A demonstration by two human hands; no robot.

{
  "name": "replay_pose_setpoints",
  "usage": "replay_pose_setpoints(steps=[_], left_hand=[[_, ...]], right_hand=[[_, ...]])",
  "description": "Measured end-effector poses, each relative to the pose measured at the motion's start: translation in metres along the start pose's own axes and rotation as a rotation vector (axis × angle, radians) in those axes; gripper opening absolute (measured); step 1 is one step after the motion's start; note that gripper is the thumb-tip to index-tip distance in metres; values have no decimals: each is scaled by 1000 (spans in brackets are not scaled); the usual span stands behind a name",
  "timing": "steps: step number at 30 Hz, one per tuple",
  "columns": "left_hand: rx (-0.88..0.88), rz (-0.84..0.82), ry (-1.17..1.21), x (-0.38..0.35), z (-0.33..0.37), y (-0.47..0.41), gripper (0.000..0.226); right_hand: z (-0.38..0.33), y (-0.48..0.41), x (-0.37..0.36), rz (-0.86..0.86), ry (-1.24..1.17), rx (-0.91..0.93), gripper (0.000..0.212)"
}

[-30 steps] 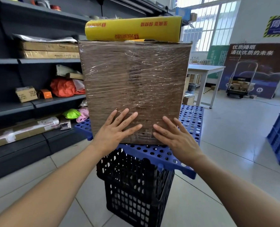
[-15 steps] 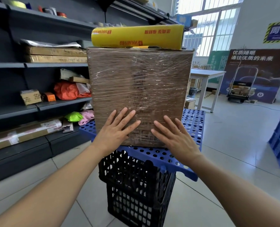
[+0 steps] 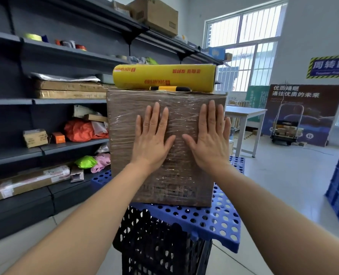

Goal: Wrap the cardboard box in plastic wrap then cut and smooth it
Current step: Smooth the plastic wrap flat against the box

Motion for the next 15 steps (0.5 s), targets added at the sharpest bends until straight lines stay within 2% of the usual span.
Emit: replay_pose_setpoints(steps=[8,12,15], left_hand=[[-14,18,-19,-6,-2,12,68],[-33,100,13,6,6,-13,67],[-94,111,-10,9,11,-31,66]], right_hand=[[16,26,-12,20,21,38,83],[7,-2,12,53,-214,-65,85],[2,-25,30,-12,-508,-162,82]])
Point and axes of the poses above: each hand's wrist, its own y-axis away from the middle knuckle, its own x-axis out of the back of the hand, z = x × y, the point moved 2 cm from there along -y, towards the middle knuckle, and after that the axes turned 10 degrees about -x, right-handed, at the moved point
